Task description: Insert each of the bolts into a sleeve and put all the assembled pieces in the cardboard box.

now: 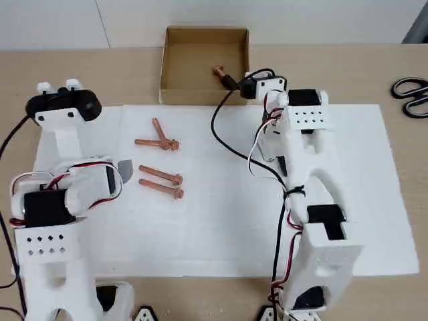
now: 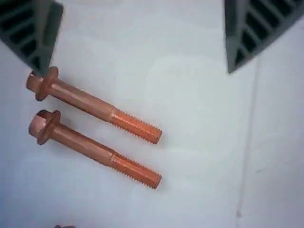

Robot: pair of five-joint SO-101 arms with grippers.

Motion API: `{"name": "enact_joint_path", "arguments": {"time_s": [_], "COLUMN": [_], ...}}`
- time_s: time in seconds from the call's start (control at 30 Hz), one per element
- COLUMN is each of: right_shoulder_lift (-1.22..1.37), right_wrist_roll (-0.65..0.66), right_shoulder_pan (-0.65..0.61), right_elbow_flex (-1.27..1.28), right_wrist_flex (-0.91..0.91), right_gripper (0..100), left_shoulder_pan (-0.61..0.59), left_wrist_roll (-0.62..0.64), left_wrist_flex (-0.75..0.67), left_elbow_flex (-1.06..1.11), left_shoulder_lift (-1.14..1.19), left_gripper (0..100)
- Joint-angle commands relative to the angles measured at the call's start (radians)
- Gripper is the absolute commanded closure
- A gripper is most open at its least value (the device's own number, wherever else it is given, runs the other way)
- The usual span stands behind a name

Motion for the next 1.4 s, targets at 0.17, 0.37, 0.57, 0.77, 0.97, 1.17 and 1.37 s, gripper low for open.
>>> {"name": "enact_joint_path", "arguments": {"time_s": [0.17,0.37,0.57,0.77,0.97,1.17,1.37], "right_shoulder_lift": [0.065,0.124,0.162,0.208,0.239,0.234,0.171], "right_wrist_roll": [-0.011,-0.012,-0.012,-0.012,-0.012,-0.011,-0.008], "right_shoulder_pan": [0.019,0.022,0.021,0.019,0.013,0.015,0.016], "right_elbow_flex": [-0.049,-0.049,-0.049,-0.049,-0.049,-0.051,-0.152], "right_wrist_flex": [-0.016,-0.018,-0.061,-0.065,-0.058,-0.054,0.061], "right_gripper": [86.0,85.9,86.0,86.2,86.5,99.8,99.5], "left_shoulder_pan": [-0.003,-0.003,-0.003,-0.003,-0.003,-0.003,-0.003], "left_wrist_roll": [-0.005,-0.005,-0.005,-0.005,-0.005,-0.005,-0.005], "left_wrist_flex": [0.003,0.003,0.003,0.002,0.002,0.002,0.000], "left_elbow_flex": [-0.005,-0.005,-0.005,-0.005,-0.005,-0.005,-0.010], "left_shoulder_lift": [-0.023,-0.023,-0.023,-0.023,-0.023,-0.023,-0.023], "left_gripper": [77,77,77,77,77,77,77]}}
